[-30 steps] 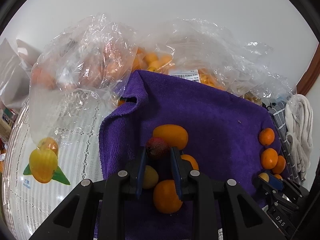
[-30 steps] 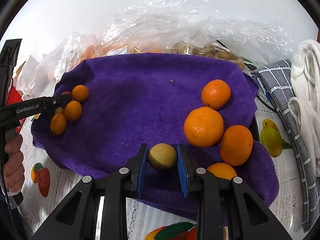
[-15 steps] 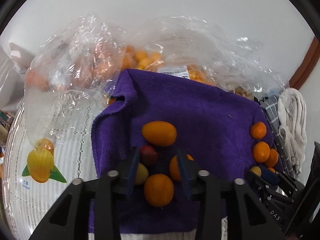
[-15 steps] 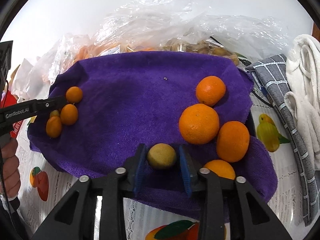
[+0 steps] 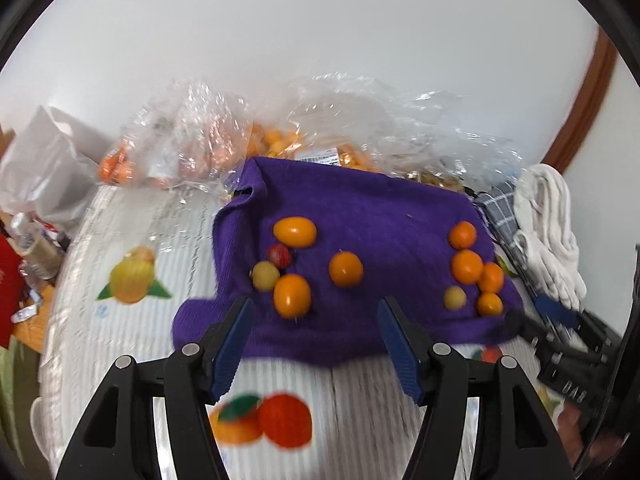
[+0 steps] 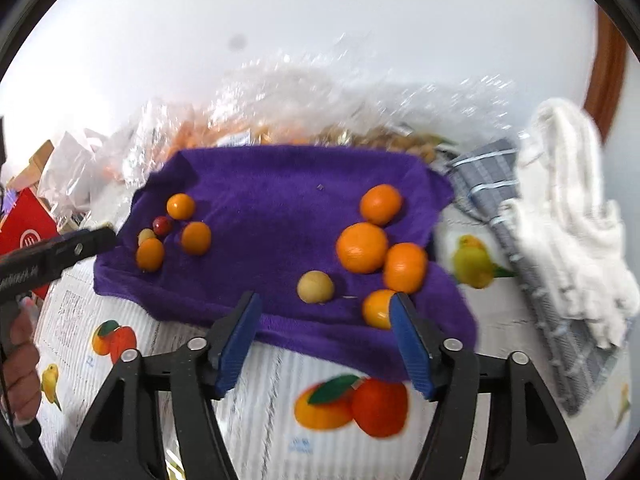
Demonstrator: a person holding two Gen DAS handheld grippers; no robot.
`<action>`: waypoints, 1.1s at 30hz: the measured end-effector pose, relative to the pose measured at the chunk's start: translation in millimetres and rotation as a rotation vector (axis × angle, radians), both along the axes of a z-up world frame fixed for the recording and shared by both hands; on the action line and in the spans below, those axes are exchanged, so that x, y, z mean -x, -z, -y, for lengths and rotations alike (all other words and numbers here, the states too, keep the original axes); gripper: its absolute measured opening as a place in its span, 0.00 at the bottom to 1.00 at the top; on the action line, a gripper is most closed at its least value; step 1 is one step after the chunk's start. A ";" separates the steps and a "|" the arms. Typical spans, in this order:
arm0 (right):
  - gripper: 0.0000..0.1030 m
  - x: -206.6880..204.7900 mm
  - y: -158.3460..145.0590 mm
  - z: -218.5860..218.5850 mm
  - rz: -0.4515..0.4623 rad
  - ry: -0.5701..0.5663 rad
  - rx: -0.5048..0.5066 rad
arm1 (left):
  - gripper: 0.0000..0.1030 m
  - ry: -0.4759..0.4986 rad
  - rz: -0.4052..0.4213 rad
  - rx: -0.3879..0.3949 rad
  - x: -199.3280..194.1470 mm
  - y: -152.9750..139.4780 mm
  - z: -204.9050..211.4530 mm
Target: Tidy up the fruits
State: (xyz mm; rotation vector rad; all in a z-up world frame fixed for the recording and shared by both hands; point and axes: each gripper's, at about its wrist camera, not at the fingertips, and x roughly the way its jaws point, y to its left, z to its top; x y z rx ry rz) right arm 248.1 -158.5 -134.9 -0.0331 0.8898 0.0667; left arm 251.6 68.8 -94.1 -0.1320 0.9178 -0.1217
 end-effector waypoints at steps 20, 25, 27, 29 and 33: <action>0.98 153.7 -83.9 39.4 0.184 0.055 0.012 | 0.85 -0.021 0.229 -0.042 172.8 -84.8 38.3; 1.00 185.9 -90.0 47.0 0.212 0.075 -0.004 | 0.91 -0.026 0.274 -0.077 204.1 -92.8 49.4; 1.00 196.6 -92.6 48.7 0.223 0.076 0.001 | 0.92 -0.022 0.281 -0.070 213.7 -94.7 52.6; 1.00 209.3 -96.1 49.8 0.235 0.077 0.005 | 0.92 -0.025 0.286 -0.067 221.9 -96.8 55.4; 1.00 225.7 -102.9 50.0 0.243 0.080 0.020 | 0.92 -0.027 0.301 -0.072 235.9 -100.8 59.0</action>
